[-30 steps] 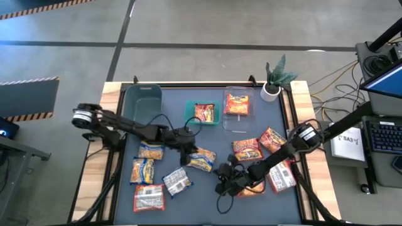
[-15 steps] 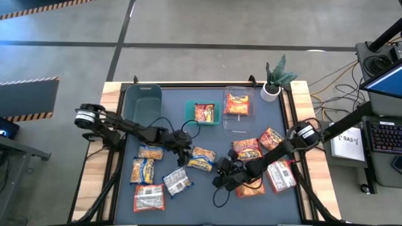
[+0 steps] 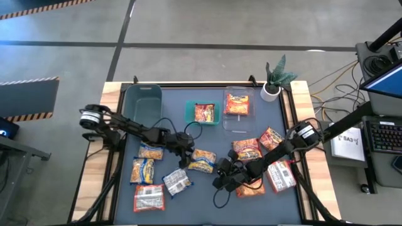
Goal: Sort Maruchan noodles
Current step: Put the blue noodle pack into the dark blue bin
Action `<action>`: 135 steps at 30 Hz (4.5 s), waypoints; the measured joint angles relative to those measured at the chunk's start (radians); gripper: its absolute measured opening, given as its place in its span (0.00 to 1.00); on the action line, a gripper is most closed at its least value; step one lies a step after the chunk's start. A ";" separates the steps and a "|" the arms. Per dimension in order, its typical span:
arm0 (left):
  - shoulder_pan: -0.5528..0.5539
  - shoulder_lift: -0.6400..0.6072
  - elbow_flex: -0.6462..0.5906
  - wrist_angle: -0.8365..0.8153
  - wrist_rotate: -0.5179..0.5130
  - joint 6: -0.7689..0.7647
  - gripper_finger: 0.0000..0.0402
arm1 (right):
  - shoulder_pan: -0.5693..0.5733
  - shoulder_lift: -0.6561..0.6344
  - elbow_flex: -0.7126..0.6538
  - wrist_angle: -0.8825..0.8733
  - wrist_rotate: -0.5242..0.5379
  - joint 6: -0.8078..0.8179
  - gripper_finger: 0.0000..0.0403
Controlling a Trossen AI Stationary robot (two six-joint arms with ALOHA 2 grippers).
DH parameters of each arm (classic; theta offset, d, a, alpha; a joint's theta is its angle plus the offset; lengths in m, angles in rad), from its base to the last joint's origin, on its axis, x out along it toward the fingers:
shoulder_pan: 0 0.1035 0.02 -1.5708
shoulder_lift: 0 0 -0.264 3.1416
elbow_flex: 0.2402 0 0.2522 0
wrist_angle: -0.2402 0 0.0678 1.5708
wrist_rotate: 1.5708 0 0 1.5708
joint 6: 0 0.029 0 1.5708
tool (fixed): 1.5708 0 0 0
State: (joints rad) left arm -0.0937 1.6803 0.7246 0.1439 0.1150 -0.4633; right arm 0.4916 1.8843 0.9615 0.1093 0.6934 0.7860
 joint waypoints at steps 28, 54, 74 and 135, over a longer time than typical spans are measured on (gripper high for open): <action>-0.002 -0.015 0.000 0.039 -0.076 -0.020 0.01 | 0.005 -0.002 -0.001 -0.002 0.010 -0.025 0.02; -0.016 -0.421 0.001 -0.148 -0.106 0.115 0.00 | 0.053 -0.173 0.000 -0.077 0.017 -0.090 0.02; 0.011 -0.267 0.000 -0.422 -0.233 0.017 0.01 | -0.038 -0.167 0.000 -0.019 0.011 -0.087 0.02; 0.142 -0.348 0.189 -0.487 -0.123 0.384 0.39 | -0.282 -0.008 0.351 -0.569 -0.265 -0.430 0.02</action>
State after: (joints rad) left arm 0.0486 1.3323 0.9133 -0.3432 -0.0075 -0.0792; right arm 0.2092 1.8761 1.3127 -0.4596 0.4286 0.3561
